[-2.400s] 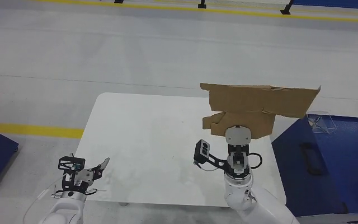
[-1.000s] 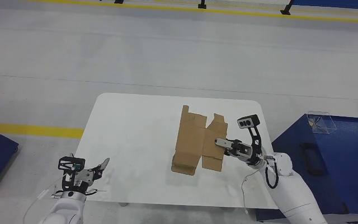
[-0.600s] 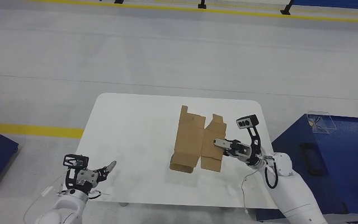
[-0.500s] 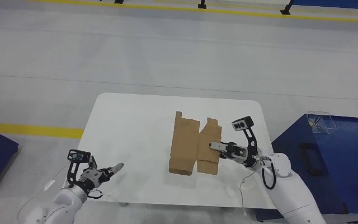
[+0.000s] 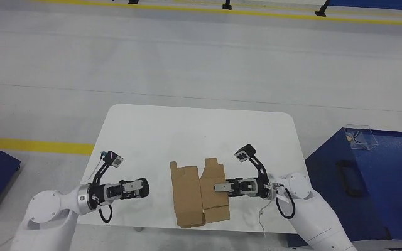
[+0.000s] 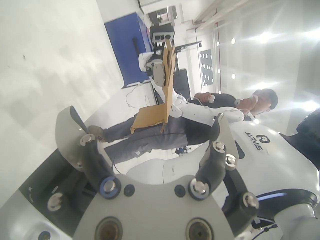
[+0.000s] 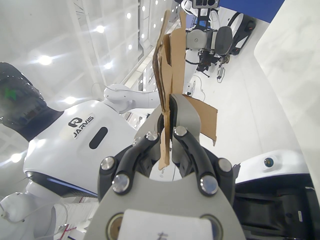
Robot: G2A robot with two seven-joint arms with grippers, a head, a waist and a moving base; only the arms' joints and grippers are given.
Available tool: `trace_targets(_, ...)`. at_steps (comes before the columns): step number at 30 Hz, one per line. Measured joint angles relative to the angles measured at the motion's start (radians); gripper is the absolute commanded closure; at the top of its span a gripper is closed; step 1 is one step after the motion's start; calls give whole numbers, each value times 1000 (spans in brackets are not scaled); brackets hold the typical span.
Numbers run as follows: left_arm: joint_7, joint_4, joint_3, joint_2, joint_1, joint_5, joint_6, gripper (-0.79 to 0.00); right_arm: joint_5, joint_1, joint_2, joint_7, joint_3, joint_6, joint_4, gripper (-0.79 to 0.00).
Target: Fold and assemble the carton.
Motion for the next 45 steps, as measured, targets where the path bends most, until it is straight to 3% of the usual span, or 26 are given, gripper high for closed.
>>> trace_targets(1,-2,1,28,-2,-5,7,-8,-785,-14,4,-2,-2,-9,-3,3,0)
trace_targets(3,-2,-2,65,-4,-7,13,-21,-668,-40,11,-5,-14,-18,-18,8,0)
trace_targets(4,3,-5,85,-5,-8,21,-31,-554,-55,13,-8,-26,-23,-33,12,0)
trace_targets(5,9,-8,98,-6,-7,26,-37,-289,-62,13,-9,-32,-27,-42,14,0)
trace_targets(6,12,-11,111,-6,-6,28,-40,-89,-67,14,-11,-35,-32,-48,17,0)
trace_targets(7,12,-13,127,-7,-7,27,-42,0,-74,16,-13,-37,-37,-56,20,0)
trace_targets(15,18,-29,191,-7,-9,32,-69,0,-82,20,-19,-45,-44,-85,25,0)
trace_targets(16,15,-25,196,-6,-11,22,-69,0,-83,19,-20,-45,-44,-86,26,-268)
trace_targets(17,9,-22,200,-6,-13,11,-68,0,-84,19,-20,-45,-44,-86,27,-785)
trace_targets(22,-63,7,196,1,-30,-17,-53,0,-84,19,-20,-45,-44,-85,27,-785)
trace_targets(33,-38,0,194,-1,-24,-26,-67,0,-99,19,-18,-58,-36,-89,17,-785)
trace_targets(36,107,-11,207,-13,7,-61,-174,0,-173,-1,-8,-134,21,-155,-21,-785)
trace_targets(41,439,34,279,-46,25,23,-458,0,-250,-71,8,-274,128,-253,-100,-785)
trace_targets(45,575,116,376,-76,-7,-87,-597,0,-375,-117,14,-361,181,-333,-145,-785)
